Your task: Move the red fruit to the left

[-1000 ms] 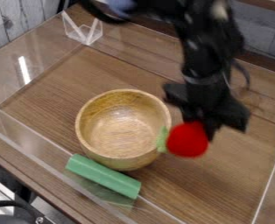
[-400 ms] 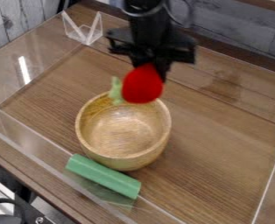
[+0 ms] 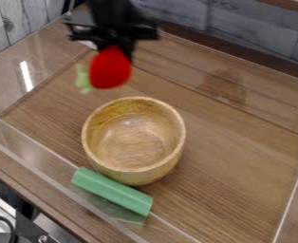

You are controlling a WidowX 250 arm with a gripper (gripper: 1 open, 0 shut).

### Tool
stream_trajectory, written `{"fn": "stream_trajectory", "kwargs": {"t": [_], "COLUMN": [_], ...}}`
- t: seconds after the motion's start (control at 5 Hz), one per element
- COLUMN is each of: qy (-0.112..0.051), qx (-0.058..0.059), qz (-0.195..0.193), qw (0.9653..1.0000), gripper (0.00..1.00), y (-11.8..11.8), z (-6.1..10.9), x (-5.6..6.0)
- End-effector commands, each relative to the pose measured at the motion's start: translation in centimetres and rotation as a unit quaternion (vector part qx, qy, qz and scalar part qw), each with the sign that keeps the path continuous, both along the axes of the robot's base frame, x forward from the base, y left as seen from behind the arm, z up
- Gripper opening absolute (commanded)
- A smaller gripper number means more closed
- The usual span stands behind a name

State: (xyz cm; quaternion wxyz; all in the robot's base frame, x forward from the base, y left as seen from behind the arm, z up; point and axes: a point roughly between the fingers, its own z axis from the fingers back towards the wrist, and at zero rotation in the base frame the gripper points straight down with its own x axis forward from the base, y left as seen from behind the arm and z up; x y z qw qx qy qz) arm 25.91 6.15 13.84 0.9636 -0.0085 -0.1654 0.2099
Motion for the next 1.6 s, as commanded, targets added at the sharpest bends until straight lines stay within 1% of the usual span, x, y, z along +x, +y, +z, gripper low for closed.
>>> {"fn": "stream_trajectory", "kwargs": {"t": [0.0, 0.2, 0.4, 0.6, 0.8, 1.2, 1.4], "qy": [-0.03, -0.032, -0.033, -0.034, -0.033, -0.026, -0.023], "qx": [0.017, 0.022, 0.025, 0.026, 0.025, 0.025, 0.023], "qz": [0.021, 0.023, 0.027, -0.013, -0.058, -0.092, -0.094], "qw": [0.9992, 0.999, 0.9988, 0.999, 0.9975, 0.9951, 0.995], "gripper": [0.0, 0.0, 0.0, 0.0, 0.0, 0.0, 0.0], "y": [5.1, 7.5, 8.8, 10.4, 11.5, 13.0, 13.9], "z": [1.2, 0.2, -1.0, -0.9, -0.9, -3.4, -4.7], "x": [1.2, 2.4, 3.6, 4.9, 5.8, 6.9, 7.6]}}
